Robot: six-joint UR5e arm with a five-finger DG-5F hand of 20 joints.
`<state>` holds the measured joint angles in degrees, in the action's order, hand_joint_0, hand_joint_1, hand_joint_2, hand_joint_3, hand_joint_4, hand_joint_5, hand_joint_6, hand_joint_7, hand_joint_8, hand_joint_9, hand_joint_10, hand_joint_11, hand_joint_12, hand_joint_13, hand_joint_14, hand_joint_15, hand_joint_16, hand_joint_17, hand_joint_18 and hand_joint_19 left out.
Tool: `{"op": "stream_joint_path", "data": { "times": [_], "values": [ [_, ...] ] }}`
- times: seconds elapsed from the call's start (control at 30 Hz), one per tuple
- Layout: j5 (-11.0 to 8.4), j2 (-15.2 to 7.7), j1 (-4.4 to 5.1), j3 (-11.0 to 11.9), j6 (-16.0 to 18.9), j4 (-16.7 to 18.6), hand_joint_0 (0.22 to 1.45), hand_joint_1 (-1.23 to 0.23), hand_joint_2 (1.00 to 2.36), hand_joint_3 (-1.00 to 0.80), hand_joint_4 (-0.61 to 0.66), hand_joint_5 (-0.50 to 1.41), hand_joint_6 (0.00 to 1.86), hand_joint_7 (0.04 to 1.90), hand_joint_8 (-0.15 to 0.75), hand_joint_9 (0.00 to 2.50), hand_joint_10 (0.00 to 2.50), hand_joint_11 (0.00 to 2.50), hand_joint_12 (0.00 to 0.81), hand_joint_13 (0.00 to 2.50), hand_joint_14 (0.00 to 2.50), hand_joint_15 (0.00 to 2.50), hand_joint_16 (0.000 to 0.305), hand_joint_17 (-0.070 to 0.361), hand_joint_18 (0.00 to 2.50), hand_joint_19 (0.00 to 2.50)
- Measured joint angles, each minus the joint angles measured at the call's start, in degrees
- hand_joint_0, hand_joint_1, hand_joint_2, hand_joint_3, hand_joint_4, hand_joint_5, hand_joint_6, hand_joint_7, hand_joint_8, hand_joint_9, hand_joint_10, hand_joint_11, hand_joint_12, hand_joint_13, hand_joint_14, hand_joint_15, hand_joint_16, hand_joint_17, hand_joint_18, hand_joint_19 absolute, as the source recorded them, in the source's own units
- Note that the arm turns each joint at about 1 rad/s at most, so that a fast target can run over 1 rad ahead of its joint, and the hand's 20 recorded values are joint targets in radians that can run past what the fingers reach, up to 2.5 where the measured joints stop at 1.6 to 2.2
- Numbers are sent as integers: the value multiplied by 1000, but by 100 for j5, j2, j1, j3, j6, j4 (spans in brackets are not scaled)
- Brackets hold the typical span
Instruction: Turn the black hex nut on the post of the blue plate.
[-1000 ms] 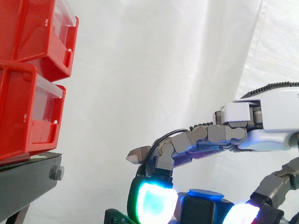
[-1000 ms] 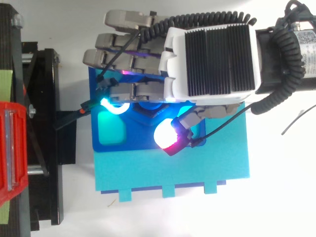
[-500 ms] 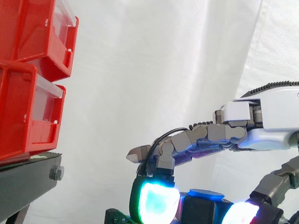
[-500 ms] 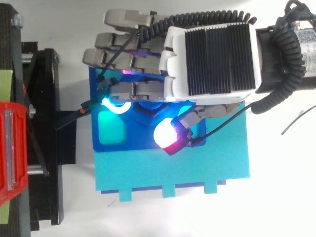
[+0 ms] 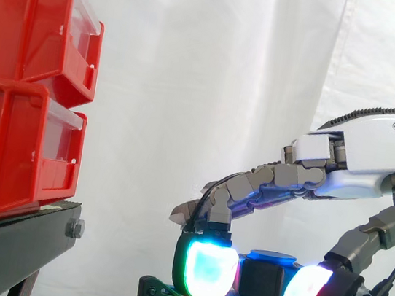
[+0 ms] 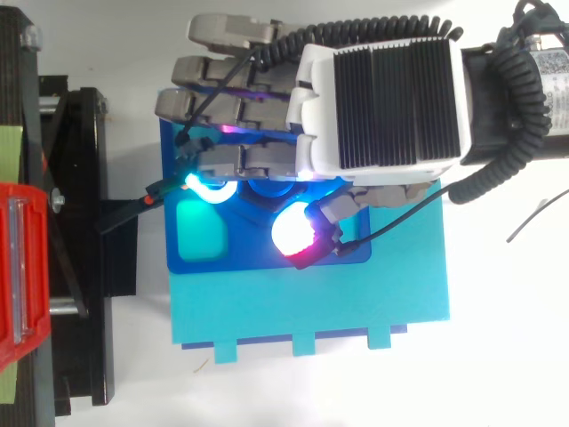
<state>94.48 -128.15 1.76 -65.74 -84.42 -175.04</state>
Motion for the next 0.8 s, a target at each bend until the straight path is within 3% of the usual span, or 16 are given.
{"op": "stream_joint_path", "data": {
  "times": [0.23,0.47,0.63,0.8],
  "values": [
    [0,0,0,1,-4,-2,541,-733,1006,-433,152,-204,502,1091,207,226,0,0,329,209,0,9,52,118,46,71],
    [-12,2,24,56,-55,-31,465,-692,1000,-500,157,-231,503,937,230,215,0,0,356,194,0,10,58,130,37,71],
    [-21,2,45,286,-116,-278,436,-639,1000,-500,148,-246,502,876,228,161,1,0,368,159,0,24,60,136,0,104],
    [-28,5,58,622,-136,-758,425,-544,1000,-500,127,-253,502,782,222,92,0,0,370,88,0,28,62,138,0,133]
  ]
}}
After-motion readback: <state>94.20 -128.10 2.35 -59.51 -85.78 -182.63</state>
